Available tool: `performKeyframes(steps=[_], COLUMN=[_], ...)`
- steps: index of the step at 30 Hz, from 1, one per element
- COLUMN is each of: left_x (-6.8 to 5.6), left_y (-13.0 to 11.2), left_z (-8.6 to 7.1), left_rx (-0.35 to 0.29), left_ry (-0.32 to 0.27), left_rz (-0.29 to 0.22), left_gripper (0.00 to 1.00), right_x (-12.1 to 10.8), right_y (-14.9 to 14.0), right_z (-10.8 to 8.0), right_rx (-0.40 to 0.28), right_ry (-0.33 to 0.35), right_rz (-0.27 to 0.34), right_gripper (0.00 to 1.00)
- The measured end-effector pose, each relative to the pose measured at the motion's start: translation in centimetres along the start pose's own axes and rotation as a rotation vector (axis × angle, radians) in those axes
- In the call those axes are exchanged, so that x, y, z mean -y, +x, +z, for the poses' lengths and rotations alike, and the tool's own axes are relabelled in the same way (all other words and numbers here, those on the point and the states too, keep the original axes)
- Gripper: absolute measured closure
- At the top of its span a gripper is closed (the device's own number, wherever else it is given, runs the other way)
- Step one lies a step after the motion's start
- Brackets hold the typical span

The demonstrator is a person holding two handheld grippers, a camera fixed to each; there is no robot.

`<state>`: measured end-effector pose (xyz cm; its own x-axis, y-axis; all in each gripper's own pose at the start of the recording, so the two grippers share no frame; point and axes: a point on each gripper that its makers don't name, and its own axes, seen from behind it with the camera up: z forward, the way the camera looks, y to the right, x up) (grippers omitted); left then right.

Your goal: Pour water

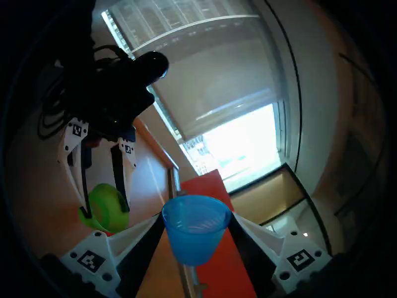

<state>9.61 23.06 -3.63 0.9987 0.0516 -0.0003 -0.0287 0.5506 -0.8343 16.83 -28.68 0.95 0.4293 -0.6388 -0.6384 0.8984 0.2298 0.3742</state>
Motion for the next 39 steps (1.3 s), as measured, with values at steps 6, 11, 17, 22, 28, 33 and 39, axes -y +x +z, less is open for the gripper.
performKeyframes(steps=[6, 11, 17, 22, 28, 33, 39], left_x=[0.1, 0.2, 0.1, 0.1, 0.2, 0.2, 0.2], left_y=[0.2, 0.2, 0.1, 0.0, -0.1, -0.3, -0.5], left_z=[-0.2, -0.2, -0.2, -0.2, -0.3, -0.3, -0.2], left_rx=[0.001, 0.003, 0.01, 0.016, 0.027, 0.037, 0.046], left_ry=[0.005, 0.007, 0.007, 0.006, 0.007, 0.006, 0.005], left_rz=[0.002, 0.0, 0.004, 0.008, 0.006, 0.007, 0.005], left_gripper=[0.1, 0.1, 0.1, 0.1, 0.1, 0.1, 0.1], right_x=[0.5, 0.9, 1.0, 1.2, 2.0, 2.5, 3.3], right_y=[-0.3, -0.4, -0.5, -0.8, -1.4, -1.7, -2.2], right_z=[-0.4, -0.8, -1.3, -1.5, -1.7, -1.8, -1.5], right_rx=[-0.01, -0.021, -0.032, -0.037, -0.019, -0.008, 0.008], right_ry=[0.0, 0.007, 0.023, 0.044, 0.071, 0.09, 0.121], right_rz=[0.194, 0.36, 0.573, 0.721, 0.841, 0.896, 0.956], right_gripper=[0.08, 0.08, 0.08, 0.08, 0.08, 0.08, 0.08])
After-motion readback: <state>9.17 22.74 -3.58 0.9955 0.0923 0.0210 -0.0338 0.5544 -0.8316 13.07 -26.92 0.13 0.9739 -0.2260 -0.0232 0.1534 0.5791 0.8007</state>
